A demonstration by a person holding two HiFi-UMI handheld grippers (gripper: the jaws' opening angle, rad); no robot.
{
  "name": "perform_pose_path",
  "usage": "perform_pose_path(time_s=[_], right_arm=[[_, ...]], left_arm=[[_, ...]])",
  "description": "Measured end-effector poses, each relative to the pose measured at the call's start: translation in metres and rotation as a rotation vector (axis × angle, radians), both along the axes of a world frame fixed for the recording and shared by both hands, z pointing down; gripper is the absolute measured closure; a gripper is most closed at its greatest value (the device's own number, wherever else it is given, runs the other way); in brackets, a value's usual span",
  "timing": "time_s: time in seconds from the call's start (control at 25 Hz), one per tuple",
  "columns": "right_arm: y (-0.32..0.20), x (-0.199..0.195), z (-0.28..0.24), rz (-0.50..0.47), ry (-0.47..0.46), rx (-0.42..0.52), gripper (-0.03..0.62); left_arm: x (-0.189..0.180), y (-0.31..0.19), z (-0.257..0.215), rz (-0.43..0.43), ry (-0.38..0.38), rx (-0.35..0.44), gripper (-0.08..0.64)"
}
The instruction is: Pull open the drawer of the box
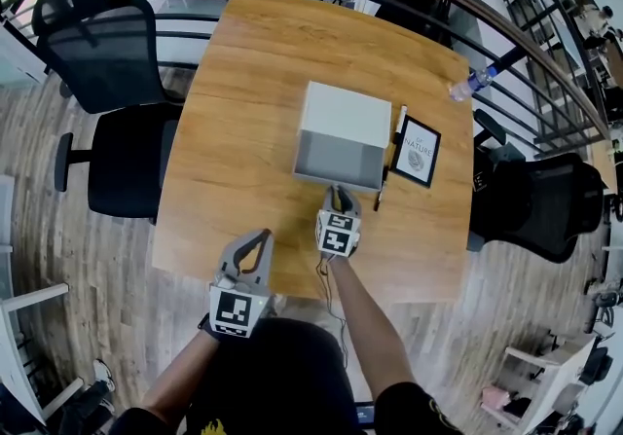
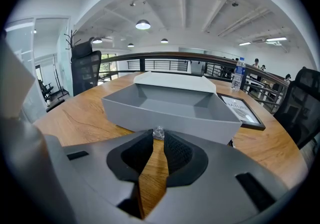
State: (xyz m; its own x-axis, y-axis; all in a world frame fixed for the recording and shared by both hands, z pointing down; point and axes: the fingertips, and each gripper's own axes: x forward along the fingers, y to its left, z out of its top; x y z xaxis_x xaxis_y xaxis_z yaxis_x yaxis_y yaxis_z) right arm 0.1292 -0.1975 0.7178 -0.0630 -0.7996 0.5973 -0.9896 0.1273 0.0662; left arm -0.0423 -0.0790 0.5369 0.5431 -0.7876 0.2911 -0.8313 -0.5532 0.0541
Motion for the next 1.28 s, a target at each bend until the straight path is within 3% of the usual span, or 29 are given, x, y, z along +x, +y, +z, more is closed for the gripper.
perform_pose_path(time_s=[0.32, 0.88, 0.96, 1.0, 1.12, 1.28], right_arm=[[0.000, -0.002, 0.000, 0.004, -0.007, -0.008, 0.528], [0.008, 0.000, 0.007, 0.026, -0.075, -0.113, 0.522], [0.019, 0.004, 0.008, 0.040, -0.087, -0.147, 0.540], [0.027, 0.005, 0.008, 0.048, -0.098, -0.157, 0.598], [0.060, 0.002, 0.001, 0.049, -0.142, -0.164, 0.598], [0.105, -0.002, -0.039, -0.016, -0.165, -0.106, 0.598]], left_arm=[[-0.004, 0.000, -0.003, 0.006, 0.003, 0.005, 0.543], [0.007, 0.002, -0.016, 0.028, 0.005, 0.035, 0.543], [0.007, 0.006, -0.017, 0.033, 0.004, 0.035, 0.543], [0.007, 0.008, -0.017, 0.038, -0.002, 0.035, 0.543], [0.007, 0.014, -0.023, 0.047, -0.009, 0.041, 0.543], [0.006, 0.014, -0.041, 0.051, -0.007, 0.067, 0.543]])
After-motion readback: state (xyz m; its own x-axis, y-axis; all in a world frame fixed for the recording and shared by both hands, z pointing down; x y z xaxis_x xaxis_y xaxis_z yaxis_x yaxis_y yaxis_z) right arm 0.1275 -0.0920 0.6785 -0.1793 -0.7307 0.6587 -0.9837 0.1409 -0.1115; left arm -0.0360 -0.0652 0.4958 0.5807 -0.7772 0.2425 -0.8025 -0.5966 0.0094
